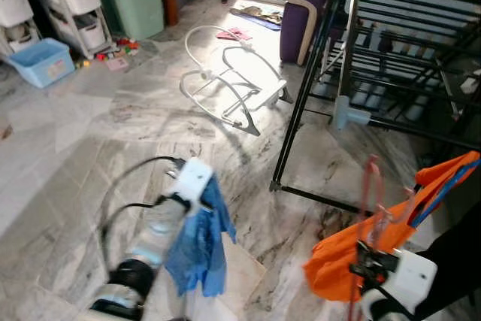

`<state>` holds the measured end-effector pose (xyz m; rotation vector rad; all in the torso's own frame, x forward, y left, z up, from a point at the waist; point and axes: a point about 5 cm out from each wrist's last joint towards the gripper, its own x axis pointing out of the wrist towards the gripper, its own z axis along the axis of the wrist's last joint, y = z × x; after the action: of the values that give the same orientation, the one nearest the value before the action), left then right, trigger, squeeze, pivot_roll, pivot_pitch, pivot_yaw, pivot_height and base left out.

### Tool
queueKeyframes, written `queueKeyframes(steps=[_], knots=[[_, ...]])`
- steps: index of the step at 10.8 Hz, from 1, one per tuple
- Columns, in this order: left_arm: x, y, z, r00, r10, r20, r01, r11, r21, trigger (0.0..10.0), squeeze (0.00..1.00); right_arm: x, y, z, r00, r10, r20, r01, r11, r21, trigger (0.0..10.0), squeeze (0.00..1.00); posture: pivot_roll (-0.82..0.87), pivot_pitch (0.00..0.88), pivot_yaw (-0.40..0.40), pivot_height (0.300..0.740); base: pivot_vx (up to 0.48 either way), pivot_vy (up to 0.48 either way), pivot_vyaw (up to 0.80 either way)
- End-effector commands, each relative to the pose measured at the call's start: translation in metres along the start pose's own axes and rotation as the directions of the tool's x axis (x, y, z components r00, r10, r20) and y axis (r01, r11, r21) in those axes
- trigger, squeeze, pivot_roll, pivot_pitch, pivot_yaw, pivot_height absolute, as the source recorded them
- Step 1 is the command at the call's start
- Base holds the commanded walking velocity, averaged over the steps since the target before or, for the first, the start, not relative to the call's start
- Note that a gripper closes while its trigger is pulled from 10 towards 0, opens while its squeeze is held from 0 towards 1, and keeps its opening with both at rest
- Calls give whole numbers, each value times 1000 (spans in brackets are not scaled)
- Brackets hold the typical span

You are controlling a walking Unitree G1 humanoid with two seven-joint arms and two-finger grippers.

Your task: Hang hanger

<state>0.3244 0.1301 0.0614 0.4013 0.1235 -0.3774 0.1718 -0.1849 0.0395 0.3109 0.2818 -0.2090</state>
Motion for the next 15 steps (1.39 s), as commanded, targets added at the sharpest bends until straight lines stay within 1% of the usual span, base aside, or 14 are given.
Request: queueKeyframes(steps=[1, 2, 3, 4, 5, 6, 7, 8, 9, 10, 12, 15], knots=[[2, -3, 9, 999, 3, 50, -4, 1000, 22, 10000, 0, 2, 3, 5, 1000, 11, 22, -11, 1000, -2, 10000, 0, 56, 70, -109, 740, 0, 0, 0], [2, -8, 10, 999, 22, 48, -22, 1000, -6, 10000, 0, 2, 4, 9, 999, 21, 41, -20, 1000, -23, 10000, 0, 57, 58, -106, 740, 0, 0, 0], [3, -14, 14, 997, 52, 64, -48, 997, -64, 10000, 0, 3, 1, 12, 998, 3, 64, -2, 1000, -30, 10000, 0, 61, 54, -99, 740, 0, 0, 0], [2, -16, 21, 989, 60, 132, -59, 998, -11, 10000, 0, 4, 1, 14, 998, -8, 70, 10, 999, -30, 10000, 0, 60, 54, -90, 740, 0, 0, 0], [3, -14, 23, 985, 99, 144, -100, 995, -2, 10000, 0, 5, 2, 15, 997, -7, 74, 10, 999, -42, 10000, 0, 63, 56, -89, 740, 0, 0, 0], [4, -11, 23, 983, 126, 131, -125, 992, -14, 10000, 0, 5, 5, 15, 997, -3, 78, 5, 1000, -31, 10000, 0, 67, 58, -89, 740, 0, 0, 0], [3, -13, 22, 984, 125, 125, -124, 992, -12, 10000, 0, 6, 9, 15, 997, 10, 76, -8, 999, -32, 10000, 0, 66, 70, -86, 740, 0, 0, 0], [3, -16, 23, 984, 118, 133, -118, 993, -10, 10000, 0, 6, 9, 15, 997, 10, 75, -8, 999, -36, 10000, 0, 68, 75, -84, 740, 0, 0, 0], [5, -20, 31, 981, 92, 170, -90, 996, -19, 10000, 0, 6, 9, 15, 997, 7, 75, -4, 999, -39, 10000, 0, 68, 81, -80, 740, 0, 0, 0], [6, -21, 33, 982, 89, 167, -87, 996, -21, 10000, 0, 6, 9, 15, 997, 4, 77, -1, 999, -36, 10000, 0, 69, 84, -74, 740, 0, 0, 0], [8, -22, 38, 981, 76, 180, -74, 997, -18, 10000, 0, 8, 10, 15, 997, -4, 83, 6, 1000, -30, 10000, 0, 75, 87, -67, 740, -279, 0, 0], [7, -23, 39, 981, 64, 181, -63, 998, -14, 10000, 0, 11, 11, 16, 996, -2, 87, 4, 1000, -29, 10000, 0, 81, 90, -66, 740, -262, 0, 0]])
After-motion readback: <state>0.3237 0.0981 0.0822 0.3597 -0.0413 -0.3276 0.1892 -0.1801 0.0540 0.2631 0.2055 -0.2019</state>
